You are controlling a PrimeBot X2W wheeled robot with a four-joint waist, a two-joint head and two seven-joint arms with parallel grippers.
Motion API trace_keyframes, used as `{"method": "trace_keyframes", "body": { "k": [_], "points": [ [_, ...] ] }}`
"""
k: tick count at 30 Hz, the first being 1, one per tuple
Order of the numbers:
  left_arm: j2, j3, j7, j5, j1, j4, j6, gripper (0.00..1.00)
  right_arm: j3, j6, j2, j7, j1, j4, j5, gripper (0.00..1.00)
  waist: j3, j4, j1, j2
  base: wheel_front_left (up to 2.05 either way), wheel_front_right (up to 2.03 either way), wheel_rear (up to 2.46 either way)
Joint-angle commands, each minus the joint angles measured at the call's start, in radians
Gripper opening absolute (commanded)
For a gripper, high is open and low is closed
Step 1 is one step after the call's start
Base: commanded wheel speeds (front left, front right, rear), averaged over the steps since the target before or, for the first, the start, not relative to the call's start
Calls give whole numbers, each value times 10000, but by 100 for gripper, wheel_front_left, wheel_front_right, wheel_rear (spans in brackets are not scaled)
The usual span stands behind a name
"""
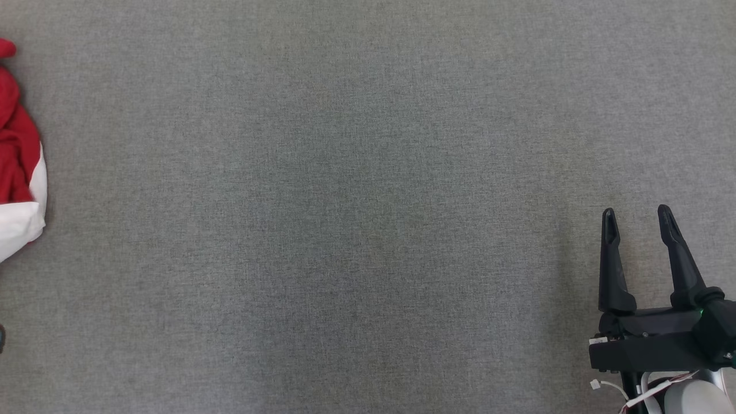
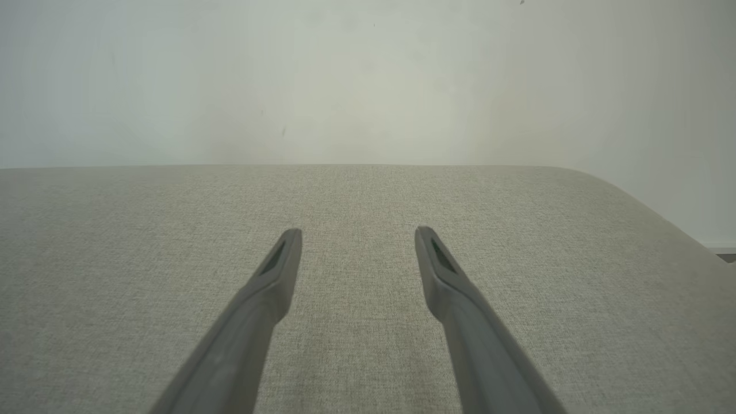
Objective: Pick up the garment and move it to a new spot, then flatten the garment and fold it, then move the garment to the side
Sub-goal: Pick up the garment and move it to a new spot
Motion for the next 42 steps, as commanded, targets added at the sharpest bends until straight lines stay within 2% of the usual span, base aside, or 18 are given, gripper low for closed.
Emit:
{"method": "trace_keyframes", "body": {
  "k": [1,4,5,6,13,18,23,29,35,37,40,42],
  "points": [
    [65,-33,72,3,-95,170,8,100,16,-21,-36,-4,-10,-55,-5,100,-4,-13,-2,-2,0,0,0],
    [-15,-144,177,-49,-158,609,-79,100,-7,-21,-61,25,-6,-85,9,100,-21,-3,-2,-2,0,0,0],
    [-14,-182,112,-11,-177,710,-72,66,-16,-21,-59,32,10,-85,-9,100,-51,8,-2,-2,0,0,0],
    [-8,-202,-60,20,-211,756,-65,0,-14,-21,-58,40,30,-87,-30,100,-76,22,-2,-2,0,0,0],
    [-68,-348,-1358,143,-531,478,-149,0,8,-21,-37,29,197,64,10,100,-621,274,-2,-2,0,0,0],
    [-75,-501,-1885,158,-976,-496,-256,0,105,-21,10,-34,313,320,87,100,-1265,423,-2,-2,0,0,0],
    [128,-1121,-1823,615,-1474,-2216,-359,0,205,-21,57,-132,403,631,250,100,-1779,314,-2,-2,0,0,0],
    [55,-1976,-1225,796,-2330,-4283,-569,0,333,-21,87,-298,458,1012,422,100,-2199,-168,-2,-2,0,0,0],
    [-607,-3292,-479,630,-3280,-5558,-778,0,545,-21,93,-477,482,1494,929,100,-2513,-984,-2,-2,0,0,0],
    [-1042,-3710,-296,286,-3553,-5627,-809,0,643,-21,96,-520,509,1638,1003,100,-2620,-1271,-2,-2,0,0,0],
    [-1306,-4167,-198,221,-3827,-5579,-840,0,733,-21,95,-543,519,1768,1071,100,-2726,-1584,-2,-2,0,0,0],
    [-1677,-4603,-159,48,-4072,-5463,-868,0,769,-21,94,-576,509,1885,1118,100,-2816,-1903,-2,-2,0,0,0]
  ]
}}
